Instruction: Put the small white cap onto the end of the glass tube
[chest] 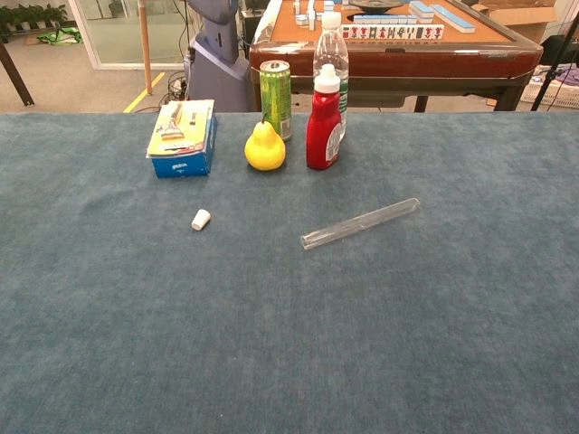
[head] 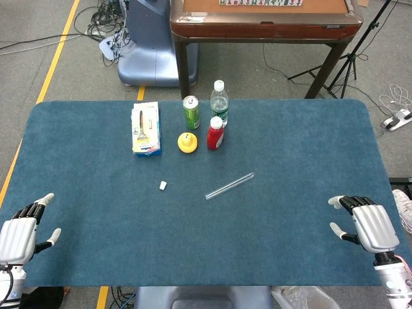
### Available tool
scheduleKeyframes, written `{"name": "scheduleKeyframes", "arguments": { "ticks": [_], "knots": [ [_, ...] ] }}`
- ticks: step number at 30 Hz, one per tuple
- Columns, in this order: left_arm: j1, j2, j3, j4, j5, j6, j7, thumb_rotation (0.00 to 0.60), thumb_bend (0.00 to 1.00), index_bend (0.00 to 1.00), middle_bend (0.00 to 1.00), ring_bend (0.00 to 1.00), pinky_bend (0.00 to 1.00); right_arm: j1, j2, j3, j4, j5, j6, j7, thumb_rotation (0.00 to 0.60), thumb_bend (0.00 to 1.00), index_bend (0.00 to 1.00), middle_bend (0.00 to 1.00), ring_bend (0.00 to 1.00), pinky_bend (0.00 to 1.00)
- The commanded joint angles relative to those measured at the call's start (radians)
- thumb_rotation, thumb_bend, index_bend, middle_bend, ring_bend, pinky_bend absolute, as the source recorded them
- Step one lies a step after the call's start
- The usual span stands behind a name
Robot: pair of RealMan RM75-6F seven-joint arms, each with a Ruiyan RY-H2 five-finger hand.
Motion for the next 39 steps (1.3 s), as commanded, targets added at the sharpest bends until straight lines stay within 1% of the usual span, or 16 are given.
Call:
{"name": "scheduleKeyframes", "arguments": {
  "ticks": [1, 7, 11, 15, 17, 20, 23, 24, 26, 27, 30, 33, 35, 37, 39],
  "knots": [
    [0.004, 0.000, -0.001, -0.002, -0.002, 0.001, 0.004, 0.600, 0.23, 0.14, 0.22, 0.25, 0.31, 0.005, -0.001, 0.002, 0.003, 0.001, -0.005, 0.002, 0.600, 0.24, 0.38, 0.43, 0.38, 0.40],
    [0.009, 0.003, -0.005, 0.000, 0.015, 0.009, -0.010, 0.600, 0.23, 0.14, 0.22, 0.25, 0.31, 0.009, 0.002, 0.003, 0.003, -0.004, -0.005, 0.014, 0.600, 0.24, 0.38, 0.43, 0.38, 0.40],
    [-0.016, 0.012, -0.019, 0.030, 0.048, -0.009, -0.043, 0.600, 0.23, 0.15, 0.22, 0.25, 0.31, 0.015, 0.012, 0.012, -0.004, -0.003, -0.001, 0.002, 0.600, 0.24, 0.38, 0.43, 0.38, 0.40],
    [-0.081, 0.030, -0.043, 0.055, 0.073, -0.086, -0.100, 0.600, 0.23, 0.16, 0.23, 0.26, 0.31, 0.026, 0.017, 0.024, -0.019, 0.006, -0.005, -0.017, 0.600, 0.24, 0.38, 0.43, 0.38, 0.40],
    [-0.118, 0.036, -0.054, 0.067, 0.090, -0.125, -0.121, 0.600, 0.23, 0.17, 0.25, 0.28, 0.34, 0.031, 0.019, 0.028, -0.027, 0.004, -0.008, -0.026, 0.600, 0.24, 0.38, 0.43, 0.38, 0.40],
    [-0.196, 0.036, -0.075, 0.096, 0.119, -0.209, -0.161, 0.600, 0.23, 0.17, 0.32, 0.37, 0.45, 0.041, 0.025, 0.034, -0.045, 0.000, -0.012, -0.048, 0.600, 0.24, 0.38, 0.43, 0.38, 0.40],
    [-0.265, 0.026, -0.097, 0.120, 0.127, -0.282, -0.185, 0.600, 0.23, 0.17, 0.48, 0.51, 0.57, 0.048, 0.029, 0.038, -0.061, 0.001, -0.016, -0.071, 0.600, 0.24, 0.38, 0.43, 0.38, 0.40],
    [-0.296, 0.019, -0.106, 0.129, 0.126, -0.317, -0.197, 0.600, 0.23, 0.17, 0.54, 0.56, 0.62, 0.051, 0.031, 0.040, -0.068, 0.002, -0.018, -0.080, 0.600, 0.24, 0.38, 0.43, 0.38, 0.40],
    [-0.344, 0.004, -0.121, 0.146, 0.126, -0.369, -0.220, 0.600, 0.23, 0.17, 0.63, 0.64, 0.72, 0.054, 0.033, 0.043, -0.078, 0.007, -0.021, -0.092, 0.600, 0.24, 0.38, 0.43, 0.38, 0.40],
    [-0.376, -0.006, -0.127, 0.158, 0.123, -0.408, -0.237, 0.600, 0.23, 0.17, 0.68, 0.70, 0.78, 0.055, 0.033, 0.044, -0.083, 0.011, -0.022, -0.100, 0.600, 0.24, 0.38, 0.43, 0.38, 0.40],
    [-0.451, -0.044, -0.141, 0.197, 0.113, -0.494, -0.264, 0.600, 0.23, 0.18, 0.81, 0.82, 0.87, 0.059, 0.031, 0.045, -0.092, 0.017, -0.027, -0.117, 0.600, 0.24, 0.38, 0.43, 0.38, 0.40],
    [-0.513, -0.082, -0.146, 0.232, 0.091, -0.576, -0.251, 0.600, 0.28, 0.20, 0.90, 0.90, 0.95, 0.060, 0.031, 0.044, -0.099, 0.022, -0.031, -0.128, 0.600, 0.24, 0.38, 0.43, 0.38, 0.40],
    [-0.542, -0.097, -0.149, 0.244, 0.075, -0.617, -0.242, 0.600, 0.31, 0.21, 0.94, 0.95, 0.99, 0.061, 0.033, 0.044, -0.102, 0.025, -0.033, -0.132, 0.600, 0.24, 0.38, 0.43, 0.38, 0.40],
    [-0.586, -0.115, -0.153, 0.254, 0.040, -0.690, -0.228, 0.600, 0.35, 0.23, 0.98, 0.99, 1.00, 0.061, 0.038, 0.044, -0.107, 0.031, -0.034, -0.140, 0.600, 0.24, 0.38, 0.43, 0.38, 0.40],
    [-0.623, -0.129, -0.157, 0.263, 0.002, -0.750, -0.198, 0.600, 0.38, 0.24, 1.00, 1.00, 1.00, 0.061, 0.040, 0.045, -0.113, 0.033, -0.033, -0.143, 0.600, 0.24, 0.38, 0.43, 0.38, 0.40]
  ]
}}
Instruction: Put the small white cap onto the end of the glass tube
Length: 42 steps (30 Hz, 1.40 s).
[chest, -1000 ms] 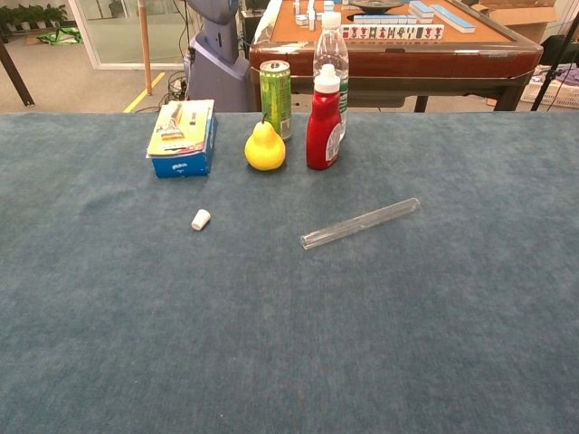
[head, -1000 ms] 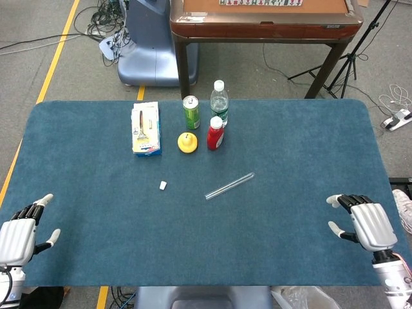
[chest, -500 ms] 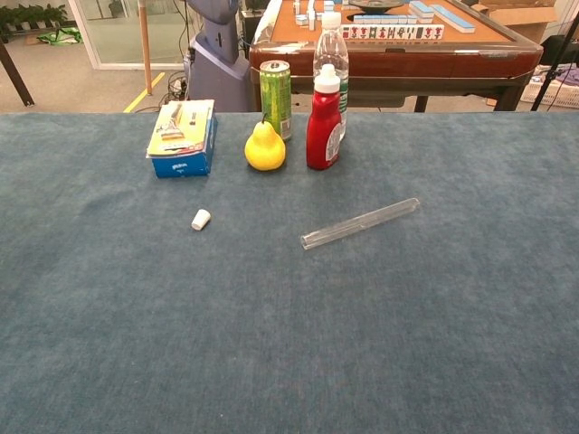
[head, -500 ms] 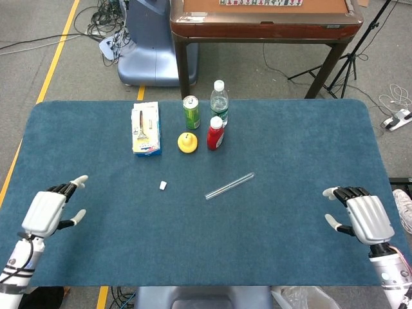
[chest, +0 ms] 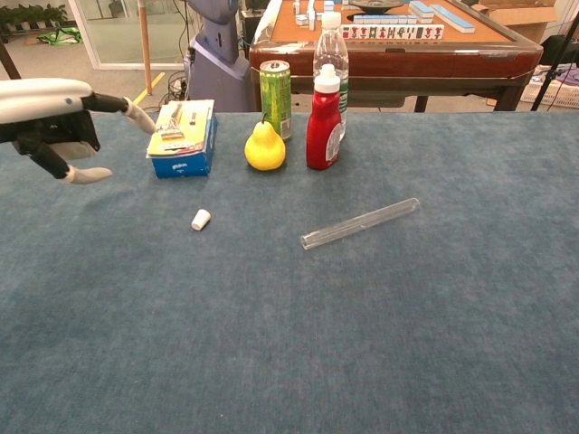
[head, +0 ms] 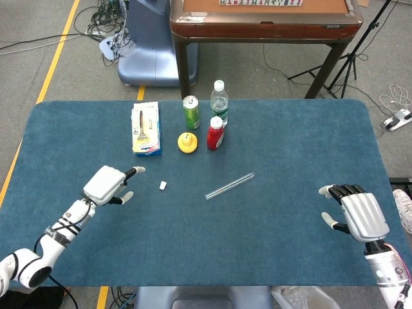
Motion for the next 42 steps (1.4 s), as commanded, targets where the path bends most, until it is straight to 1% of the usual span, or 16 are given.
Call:
{"name": "scheduleKeyframes", "arguments": {
  "ticks": [1, 4, 10, 17, 24, 32, 42],
  "knots": [
    [-0.088, -0.044, -0.013, 0.032, -0.081, -0.125, 0.054, 0.600, 0.40, 0.24, 1.00, 1.00, 1.00, 0.000, 0.003, 0.000, -0.005, 0.002, 0.001, -0.003, 0.600, 0.24, 0.38, 0.43, 0.38, 0.40],
    [-0.129, -0.062, -0.012, 0.039, -0.140, -0.191, 0.105, 0.600, 0.40, 0.25, 1.00, 1.00, 1.00, 0.000, 0.004, -0.001, -0.008, 0.002, 0.001, -0.006, 0.600, 0.24, 0.38, 0.43, 0.38, 0.40],
    [-0.189, -0.118, -0.014, 0.075, -0.261, -0.252, 0.187, 0.600, 0.40, 0.25, 1.00, 1.00, 1.00, 0.000, 0.003, -0.004, -0.011, 0.008, -0.002, -0.009, 0.600, 0.24, 0.38, 0.43, 0.38, 0.40],
    [-0.247, -0.174, -0.002, 0.121, -0.388, -0.283, 0.274, 0.600, 0.40, 0.24, 1.00, 1.00, 1.00, -0.005, 0.002, -0.008, -0.003, 0.009, 0.004, 0.001, 0.600, 0.24, 0.38, 0.43, 0.38, 0.40],
    [-0.298, -0.226, 0.032, 0.177, -0.493, -0.300, 0.354, 0.600, 0.40, 0.24, 1.00, 1.00, 1.00, -0.007, -0.003, -0.012, 0.013, 0.014, 0.002, 0.017, 0.600, 0.24, 0.38, 0.43, 0.38, 0.40],
    [-0.320, -0.258, 0.059, 0.205, -0.544, -0.290, 0.375, 0.600, 0.40, 0.24, 1.00, 1.00, 1.00, -0.010, -0.007, -0.017, 0.028, 0.022, -0.003, 0.031, 0.600, 0.24, 0.38, 0.43, 0.38, 0.40],
    [-0.341, -0.264, 0.093, 0.208, -0.589, -0.288, 0.403, 0.600, 0.40, 0.24, 1.00, 1.00, 1.00, -0.012, -0.009, -0.019, 0.037, 0.024, -0.002, 0.041, 0.600, 0.24, 0.38, 0.43, 0.38, 0.40]
  ]
}}
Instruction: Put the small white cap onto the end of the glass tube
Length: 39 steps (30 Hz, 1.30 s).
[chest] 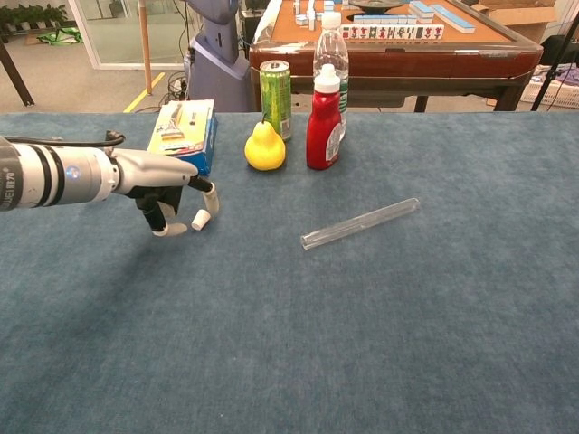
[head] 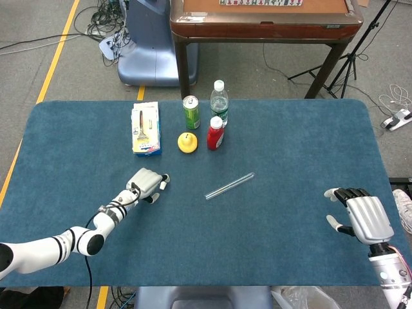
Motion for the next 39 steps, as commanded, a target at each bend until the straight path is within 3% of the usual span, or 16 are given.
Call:
{"name": "scheduleKeyframes", "arguments": {
  "ticks": [1, 14, 39],
  "knots": [
    [-0.006, -0.003, 0.009, 0.001, -0.011, 0.002, 0.007, 0.600, 0.40, 0.24, 1.00, 1.00, 1.00, 0.000, -0.001, -0.001, 0.002, 0.000, -0.001, 0.002, 0.600, 0.24, 0.38, 0.43, 0.38, 0.40],
    [-0.015, 0.021, 0.040, -0.033, -0.056, 0.017, 0.022, 0.600, 0.40, 0.24, 1.00, 1.00, 1.00, -0.002, -0.003, -0.003, 0.005, -0.003, 0.002, 0.008, 0.600, 0.24, 0.38, 0.43, 0.39, 0.40],
    [0.021, 0.154, 0.118, -0.235, -0.052, 0.101, 0.061, 0.600, 0.40, 0.24, 1.00, 1.00, 1.00, -0.018, 0.007, -0.013, -0.022, -0.036, 0.033, 0.000, 0.600, 0.24, 0.38, 0.43, 0.40, 0.40]
  ]
}}
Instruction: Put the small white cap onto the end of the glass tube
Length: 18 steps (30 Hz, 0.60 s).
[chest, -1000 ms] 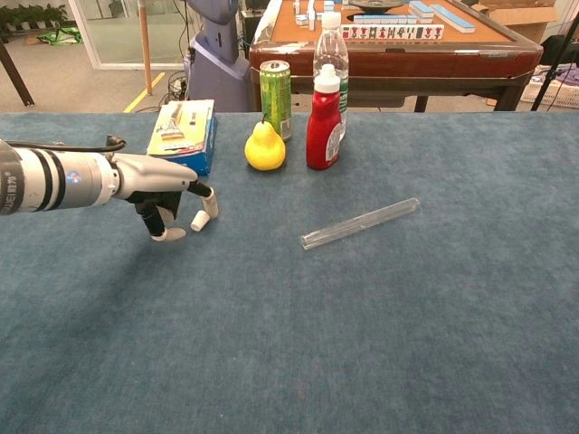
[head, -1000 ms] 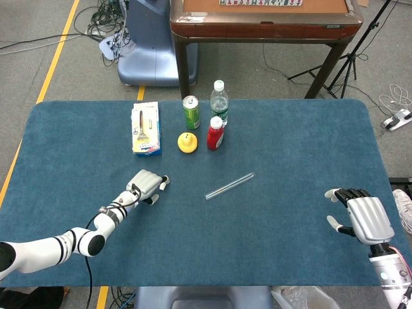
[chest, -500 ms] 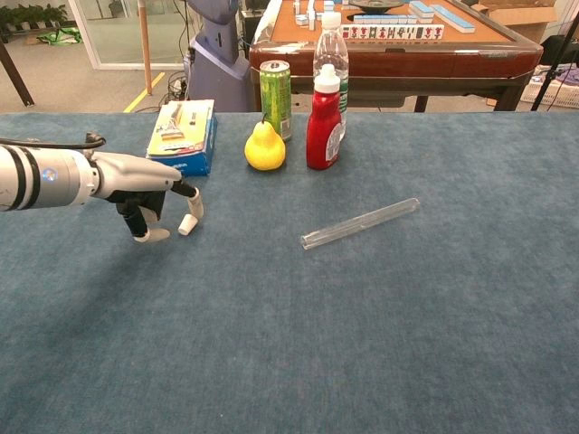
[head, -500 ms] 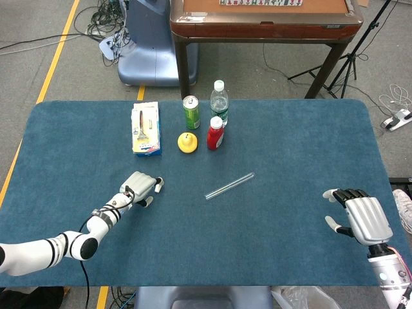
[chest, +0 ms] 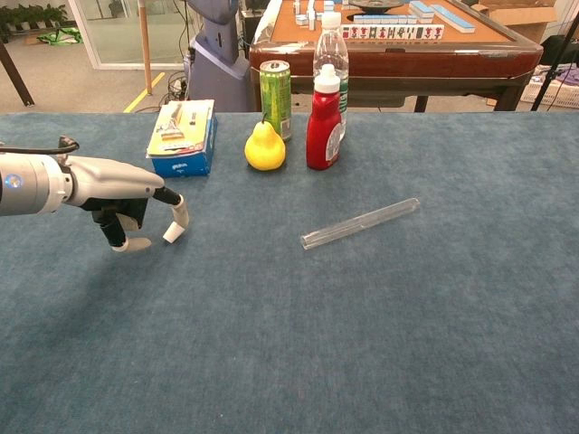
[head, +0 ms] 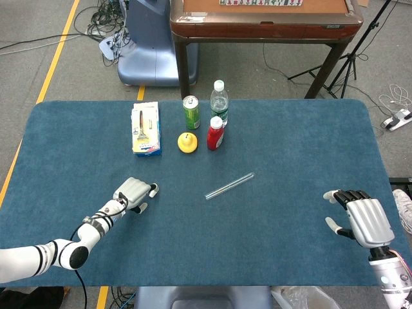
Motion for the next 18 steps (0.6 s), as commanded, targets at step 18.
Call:
{"name": "scheduleKeyframes", "arguments": {
  "ticks": [18],
  "knots": [
    [0.019, 0.072, 0.043, -0.120, -0.004, 0.065, 0.055, 0.600, 0.40, 0.24, 1.00, 1.00, 1.00, -0.014, 0.003, -0.006, -0.004, -0.018, 0.020, 0.010, 0.600, 0.24, 0.38, 0.43, 0.40, 0.40]
  ]
}}
